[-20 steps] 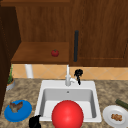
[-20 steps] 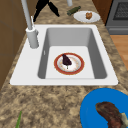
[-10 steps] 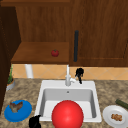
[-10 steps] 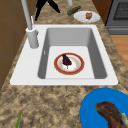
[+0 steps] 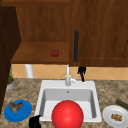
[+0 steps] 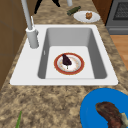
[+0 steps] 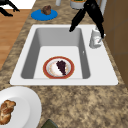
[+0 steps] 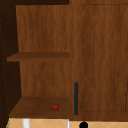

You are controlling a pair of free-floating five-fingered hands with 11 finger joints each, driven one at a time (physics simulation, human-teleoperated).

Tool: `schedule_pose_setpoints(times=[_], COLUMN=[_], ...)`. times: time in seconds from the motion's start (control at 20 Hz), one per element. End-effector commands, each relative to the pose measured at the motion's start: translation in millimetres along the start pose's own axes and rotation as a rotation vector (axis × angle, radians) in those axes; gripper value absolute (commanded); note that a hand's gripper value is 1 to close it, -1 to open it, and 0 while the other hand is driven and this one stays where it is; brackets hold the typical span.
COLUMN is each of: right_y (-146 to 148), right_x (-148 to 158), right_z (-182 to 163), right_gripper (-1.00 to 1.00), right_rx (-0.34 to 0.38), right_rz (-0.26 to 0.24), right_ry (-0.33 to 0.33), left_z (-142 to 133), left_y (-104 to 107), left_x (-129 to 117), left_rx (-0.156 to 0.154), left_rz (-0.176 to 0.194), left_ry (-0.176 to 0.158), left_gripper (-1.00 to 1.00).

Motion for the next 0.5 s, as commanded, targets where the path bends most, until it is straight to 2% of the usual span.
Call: schedule_pose_setpoints(times=[0.0,0.15,0.2,0.25,0.45], right_y=[-11.2,-22.9,-24.1,-25.7,-31.5], right_x=[-2.3,-3.9,-4.6,-5.1,-7.0], right_z=[2.4,-13.0,-13.7,-15.2,-27.1], right_gripper=[-1.00,-1.00,-1.00,-1.00,-1.00], right_rx=[-0.014,0.018,0.008,0.033,0.009], right_rz=[0.045,0.042,0.041,0.062,0.062], right_ry=[0.008,-0.011,-0.023,-0.054,-0.099], left_z=[0.0,0.0,0.0,0.0,0.0], left_y=[0.0,0.0,0.0,0.0,0.0], left_x=[0.0,0.0,0.0,0.0,0.0], left_rx=[0.000,0.000,0.000,0.000,0.000], left_rz=[0.000,0.000,0.000,0.000,0.000], left_ry=[0.000,0.000,0.000,0.000,0.000], left_gripper=[0.00,0.00,0.00,0.00,0.00])
